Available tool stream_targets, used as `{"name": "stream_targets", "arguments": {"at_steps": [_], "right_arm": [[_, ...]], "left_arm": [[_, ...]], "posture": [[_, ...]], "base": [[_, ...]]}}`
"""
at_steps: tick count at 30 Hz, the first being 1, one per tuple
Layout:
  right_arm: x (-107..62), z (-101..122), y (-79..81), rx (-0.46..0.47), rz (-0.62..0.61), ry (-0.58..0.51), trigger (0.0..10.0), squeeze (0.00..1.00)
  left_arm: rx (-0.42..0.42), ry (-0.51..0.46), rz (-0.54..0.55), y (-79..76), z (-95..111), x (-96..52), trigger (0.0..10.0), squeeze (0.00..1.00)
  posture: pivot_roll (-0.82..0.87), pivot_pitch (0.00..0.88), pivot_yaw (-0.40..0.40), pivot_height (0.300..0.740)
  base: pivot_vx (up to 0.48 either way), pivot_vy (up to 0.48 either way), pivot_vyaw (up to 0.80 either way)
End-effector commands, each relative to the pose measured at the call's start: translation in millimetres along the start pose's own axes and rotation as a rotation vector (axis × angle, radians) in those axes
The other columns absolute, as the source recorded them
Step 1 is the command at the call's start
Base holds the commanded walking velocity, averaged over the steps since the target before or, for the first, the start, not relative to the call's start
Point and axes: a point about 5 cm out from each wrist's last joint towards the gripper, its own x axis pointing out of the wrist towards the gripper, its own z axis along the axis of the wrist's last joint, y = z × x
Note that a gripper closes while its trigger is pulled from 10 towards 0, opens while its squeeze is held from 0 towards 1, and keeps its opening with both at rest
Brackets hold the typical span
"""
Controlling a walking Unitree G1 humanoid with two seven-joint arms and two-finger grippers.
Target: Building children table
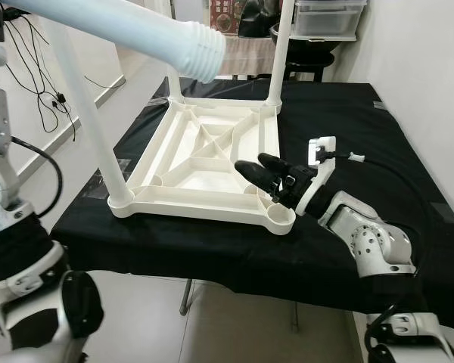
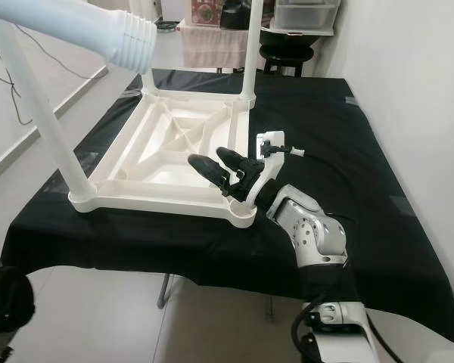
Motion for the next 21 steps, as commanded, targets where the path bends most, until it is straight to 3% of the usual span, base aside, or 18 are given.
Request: {"name": "stream_targets", "arguments": {"at_steps": [1,2,3,4,5,7,13,14,18,19,21], "right_arm": [[-1.3,-2,1.6,-0.077,0.019,0.031,10.0,1.00],[-1.3,-2,1.6,-0.077,0.019,0.031,10.0,1.00],[-5.0,6,3.2,-0.184,0.067,0.056,10.0,1.00],[-5.0,6,3.2,-0.184,0.067,0.056,10.0,1.00],[-8.0,13,5.8,-0.271,0.118,0.080,10.0,1.00],[-14.2,25,14.4,-0.364,0.237,0.109,10.0,1.00],[-21.9,34,29.6,-0.392,0.403,0.122,10.0,1.00],[-17.7,40,37.7,-0.417,0.452,0.098,10.0,1.00],[-14.0,42,43.3,-0.418,0.478,0.083,10.0,1.00],[-0.7,32,59.7,-0.437,0.525,0.089,10.0,1.00],[4.8,28,65.6,-0.445,0.535,0.094,10.0,1.00]], "left_arm": [[0.094,0.068,0.016,0.4,-9,0.7,0.0,0.00],[0.094,0.068,0.016,0.4,-9,0.7,0.0,0.00],[0.201,0.149,0.042,5.1,-21,-0.9,0.0,0.00],[0.201,0.149,0.042,5.1,-21,-0.9,0.0,0.00],[0.275,0.225,0.060,10.5,-34,-4.6,0.0,0.00],[0.315,0.320,0.076,17.6,-53,-12.8,0.0,0.00],[0.204,0.383,0.070,18.7,-72,-23.1,0.0,0.00],[0.218,0.487,0.052,18.6,-91,-34.4,0.0,0.00],[0.214,0.523,0.056,19.8,-99,-39.7,0.0,0.00],[0.190,0.598,0.061,21.8,-116,-51.3,0.0,0.00],[0.178,0.624,0.063,22.3,-121,-55.0,0.0,0.00]], "posture": [[-0.05,0.044,0.008,0.740],[-0.05,0.044,0.008,0.740],[-0.05,0.044,0.009,0.740],[-0.05,0.044,0.009,0.740],[-0.05,0.044,0.008,0.740],[-0.05,0.044,0.008,0.740],[-0.05,0.039,0.007,0.740],[-0.05,0.037,0.009,0.740],[-0.05,0.035,0.008,0.740],[-0.04,0.035,0.012,0.740],[-0.04,0.035,0.012,0.740]], "base": [[0.000,0.000,0.00],[0.000,0.000,0.00],[0.000,0.000,0.00],[0.000,0.000,0.00],[0.000,0.000,0.00],[0.000,0.000,0.00],[0.000,0.000,0.00],[0.000,0.000,0.00],[0.000,0.000,0.00],[0.000,0.000,0.00],[0.000,0.000,0.00]]}}
